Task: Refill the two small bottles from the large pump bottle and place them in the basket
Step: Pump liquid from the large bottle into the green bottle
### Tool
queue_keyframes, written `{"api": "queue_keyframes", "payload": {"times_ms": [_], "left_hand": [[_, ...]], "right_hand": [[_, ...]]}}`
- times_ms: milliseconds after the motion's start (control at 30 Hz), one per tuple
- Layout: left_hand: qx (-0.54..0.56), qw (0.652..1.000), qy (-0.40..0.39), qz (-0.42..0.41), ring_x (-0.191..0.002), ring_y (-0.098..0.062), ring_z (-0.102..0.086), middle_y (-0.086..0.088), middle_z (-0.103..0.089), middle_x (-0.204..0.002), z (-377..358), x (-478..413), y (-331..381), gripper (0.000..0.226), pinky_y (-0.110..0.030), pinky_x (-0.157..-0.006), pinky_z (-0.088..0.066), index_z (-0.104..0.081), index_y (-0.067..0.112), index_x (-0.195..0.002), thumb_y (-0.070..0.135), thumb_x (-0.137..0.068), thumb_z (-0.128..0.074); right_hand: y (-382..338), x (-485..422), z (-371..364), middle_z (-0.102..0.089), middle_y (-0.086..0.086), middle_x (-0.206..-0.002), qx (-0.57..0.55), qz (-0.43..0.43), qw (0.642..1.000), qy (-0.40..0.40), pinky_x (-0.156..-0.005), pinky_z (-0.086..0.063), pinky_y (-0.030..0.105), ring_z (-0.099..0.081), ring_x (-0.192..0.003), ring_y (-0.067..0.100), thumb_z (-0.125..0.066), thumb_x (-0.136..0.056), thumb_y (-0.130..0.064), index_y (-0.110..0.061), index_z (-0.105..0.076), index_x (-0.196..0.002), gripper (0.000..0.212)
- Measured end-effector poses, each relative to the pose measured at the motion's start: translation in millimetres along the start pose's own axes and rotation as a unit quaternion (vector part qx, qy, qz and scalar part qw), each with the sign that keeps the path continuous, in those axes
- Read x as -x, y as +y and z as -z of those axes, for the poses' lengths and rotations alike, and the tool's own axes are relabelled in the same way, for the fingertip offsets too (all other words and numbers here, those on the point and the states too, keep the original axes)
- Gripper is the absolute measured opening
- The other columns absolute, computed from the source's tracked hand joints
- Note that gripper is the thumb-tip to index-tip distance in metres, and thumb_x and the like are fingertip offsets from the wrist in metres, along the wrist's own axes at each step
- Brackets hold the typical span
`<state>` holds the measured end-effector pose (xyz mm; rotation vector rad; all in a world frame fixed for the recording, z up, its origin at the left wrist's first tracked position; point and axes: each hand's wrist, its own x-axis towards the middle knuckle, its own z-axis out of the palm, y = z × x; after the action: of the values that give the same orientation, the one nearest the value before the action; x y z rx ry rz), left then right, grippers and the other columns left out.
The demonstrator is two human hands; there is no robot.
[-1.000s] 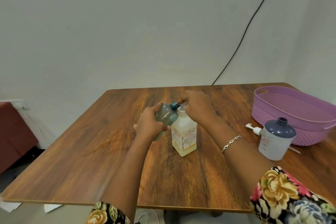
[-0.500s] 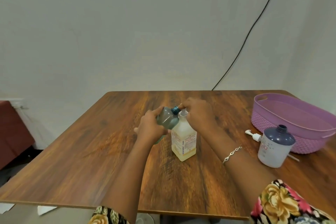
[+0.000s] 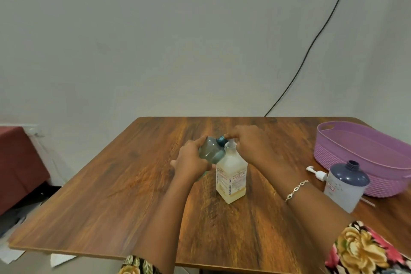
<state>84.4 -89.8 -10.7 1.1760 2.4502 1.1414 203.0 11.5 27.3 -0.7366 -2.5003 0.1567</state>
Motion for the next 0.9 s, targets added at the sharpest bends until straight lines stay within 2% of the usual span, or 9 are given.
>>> {"api": "queue_keyframes", "payload": {"times_ms": [133, 267, 367, 433, 533, 633, 700, 800, 900], "left_hand": [[0.016, 1.0, 0.01, -0.005, -0.119, -0.018, -0.045, 0.006, -0.048, -0.126, 4, -1, 4, 0.09, -0.048, -0.098, -0.036, -0.036, 0.036, -0.14, 0.016, -0.066, -0.082], [0.029, 1.0, 0.004, -0.001, -0.117, -0.019, -0.047, 0.003, -0.048, -0.126, 3, -2, 2, 0.089, -0.048, -0.099, -0.038, -0.037, 0.034, -0.141, 0.015, -0.066, -0.082], [0.028, 1.0, 0.005, 0.001, -0.117, -0.019, -0.047, 0.004, -0.048, -0.125, 0, 0, -2, 0.09, -0.046, -0.098, -0.04, -0.037, 0.033, -0.141, 0.013, -0.065, -0.082], [0.026, 1.0, 0.003, 0.005, -0.116, -0.019, -0.047, 0.004, -0.048, -0.125, -2, 2, -4, 0.09, -0.048, -0.098, -0.04, -0.038, 0.033, -0.14, 0.013, -0.065, -0.082], [0.045, 0.999, 0.002, 0.011, -0.116, -0.019, -0.047, 0.005, -0.047, -0.123, -3, 3, -3, 0.09, -0.047, -0.098, -0.039, -0.038, 0.032, -0.14, 0.013, -0.064, -0.083], [0.053, 0.999, 0.011, 0.003, -0.117, -0.019, -0.048, 0.004, -0.049, -0.127, 2, 0, 3, 0.09, -0.047, -0.099, -0.039, -0.038, 0.031, -0.141, 0.015, -0.064, -0.083], [0.034, 0.999, 0.013, -0.002, -0.117, -0.02, -0.047, 0.004, -0.049, -0.129, 5, -3, 7, 0.09, -0.049, -0.099, -0.038, -0.037, 0.034, -0.14, 0.013, -0.065, -0.082], [0.009, 1.0, 0.002, -0.006, -0.118, -0.019, -0.046, 0.004, -0.049, -0.13, 2, -5, 3, 0.089, -0.049, -0.098, -0.038, -0.038, 0.035, -0.14, 0.014, -0.065, -0.082], [0.007, 1.0, 0.0, 0.005, -0.119, -0.02, -0.046, 0.004, -0.048, -0.128, -2, -3, -3, 0.089, -0.049, -0.098, -0.038, -0.038, 0.035, -0.14, 0.018, -0.065, -0.083]], "right_hand": [[12, -3, 7, -0.066, 0.002, -0.109, -0.101, -0.009, 0.995, 0.0, -0.073, -0.039, 0.02, -0.057, -0.096, 0.017, -0.049, -0.084, 0.002, -0.014, -0.067, -0.11, 0.036], [8, 1, -5, -0.065, 0.004, -0.106, -0.088, 0.004, 0.995, 0.048, -0.074, -0.038, 0.02, -0.056, -0.091, 0.017, -0.05, -0.083, 0.004, -0.01, -0.068, -0.107, 0.033], [2, 11, -20, -0.066, 0.006, -0.097, -0.117, 0.0, 0.987, 0.108, -0.061, -0.026, 0.012, -0.045, -0.079, 0.01, -0.052, -0.077, 0.006, -0.007, -0.071, -0.096, 0.03], [3, 14, -24, -0.066, 0.006, -0.095, -0.119, 0.0, 0.986, 0.115, -0.059, -0.026, 0.01, -0.044, -0.078, 0.01, -0.053, -0.077, 0.005, -0.008, -0.072, -0.094, 0.028], [3, 12, -22, -0.066, 0.005, -0.095, -0.121, -0.012, 0.987, 0.102, -0.063, -0.028, 0.012, -0.047, -0.08, 0.011, -0.052, -0.079, 0.005, -0.008, -0.071, -0.097, 0.029], [3, -3, -8, -0.067, 0.006, -0.094, -0.112, -0.017, 0.991, 0.072, -0.073, -0.045, 0.029, -0.057, -0.083, 0.02, -0.051, -0.081, 0.001, -0.008, -0.071, -0.098, 0.028], [3, -10, -3, -0.068, 0.007, -0.091, -0.101, -0.024, 0.992, 0.066, -0.074, -0.048, 0.038, -0.059, -0.082, 0.024, -0.051, -0.082, -0.001, -0.008, -0.072, -0.094, 0.026], [2, -4, -11, -0.067, 0.008, -0.081, -0.097, -0.034, 0.989, 0.107, -0.066, -0.048, 0.039, -0.058, -0.074, 0.025, -0.052, -0.077, 0.003, -0.007, -0.072, -0.084, 0.023], [-2, 2, -21, -0.065, 0.006, -0.077, -0.089, -0.029, 0.988, 0.122, -0.061, -0.041, 0.03, -0.053, -0.071, 0.021, -0.053, -0.072, 0.005, -0.008, -0.07, -0.078, 0.023]]}}
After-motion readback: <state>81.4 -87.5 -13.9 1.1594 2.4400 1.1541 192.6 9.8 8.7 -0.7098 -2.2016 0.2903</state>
